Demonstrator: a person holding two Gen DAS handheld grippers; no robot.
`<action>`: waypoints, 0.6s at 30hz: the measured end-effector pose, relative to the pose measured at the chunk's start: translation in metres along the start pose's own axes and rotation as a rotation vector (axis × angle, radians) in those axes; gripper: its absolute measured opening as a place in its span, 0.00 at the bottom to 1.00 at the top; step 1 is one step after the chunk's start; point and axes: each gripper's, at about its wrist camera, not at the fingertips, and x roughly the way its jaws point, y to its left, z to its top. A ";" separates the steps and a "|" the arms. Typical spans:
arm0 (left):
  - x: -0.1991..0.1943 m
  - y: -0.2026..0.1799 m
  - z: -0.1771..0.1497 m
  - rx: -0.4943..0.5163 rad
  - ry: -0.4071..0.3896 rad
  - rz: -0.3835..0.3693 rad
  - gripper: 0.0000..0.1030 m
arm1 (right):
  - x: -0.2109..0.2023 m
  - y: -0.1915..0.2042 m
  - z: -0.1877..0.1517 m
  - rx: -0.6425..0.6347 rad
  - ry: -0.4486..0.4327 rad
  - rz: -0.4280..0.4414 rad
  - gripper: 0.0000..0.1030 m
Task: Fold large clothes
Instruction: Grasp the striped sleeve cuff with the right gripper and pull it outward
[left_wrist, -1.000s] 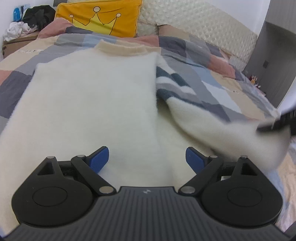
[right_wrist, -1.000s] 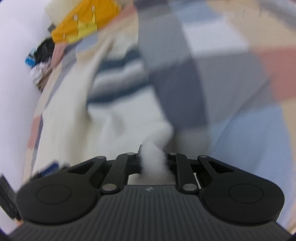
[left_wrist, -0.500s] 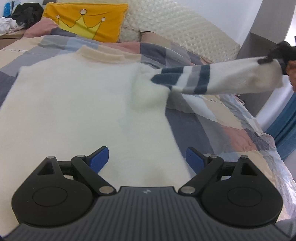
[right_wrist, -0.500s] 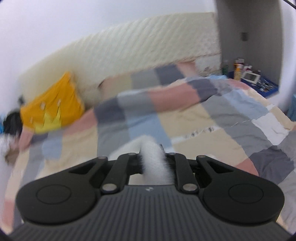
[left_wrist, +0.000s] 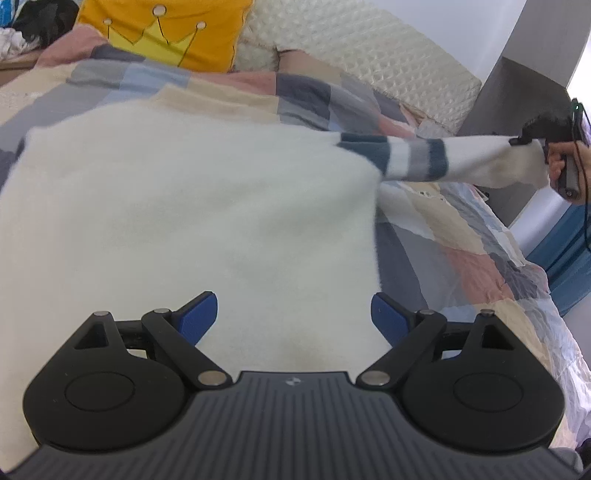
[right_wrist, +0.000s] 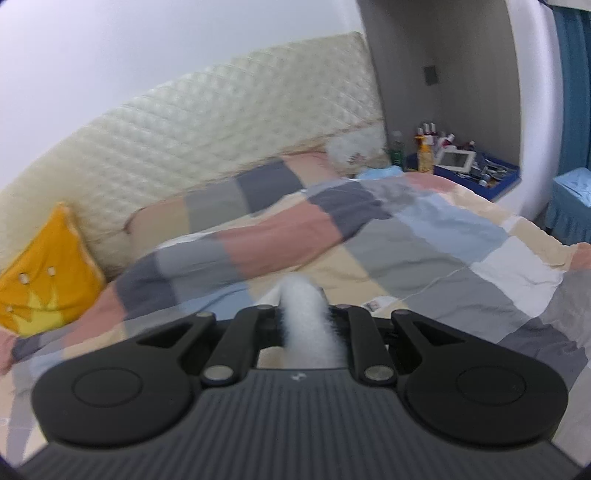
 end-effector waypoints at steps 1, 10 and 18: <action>0.005 -0.001 0.000 0.003 0.008 0.001 0.90 | 0.007 -0.004 -0.003 -0.019 0.003 -0.015 0.13; 0.050 -0.010 -0.008 0.031 0.090 0.044 0.90 | 0.104 -0.048 -0.100 -0.168 0.175 -0.129 0.14; 0.052 -0.017 -0.009 0.042 0.081 0.059 0.90 | 0.137 -0.069 -0.160 -0.207 0.239 -0.108 0.15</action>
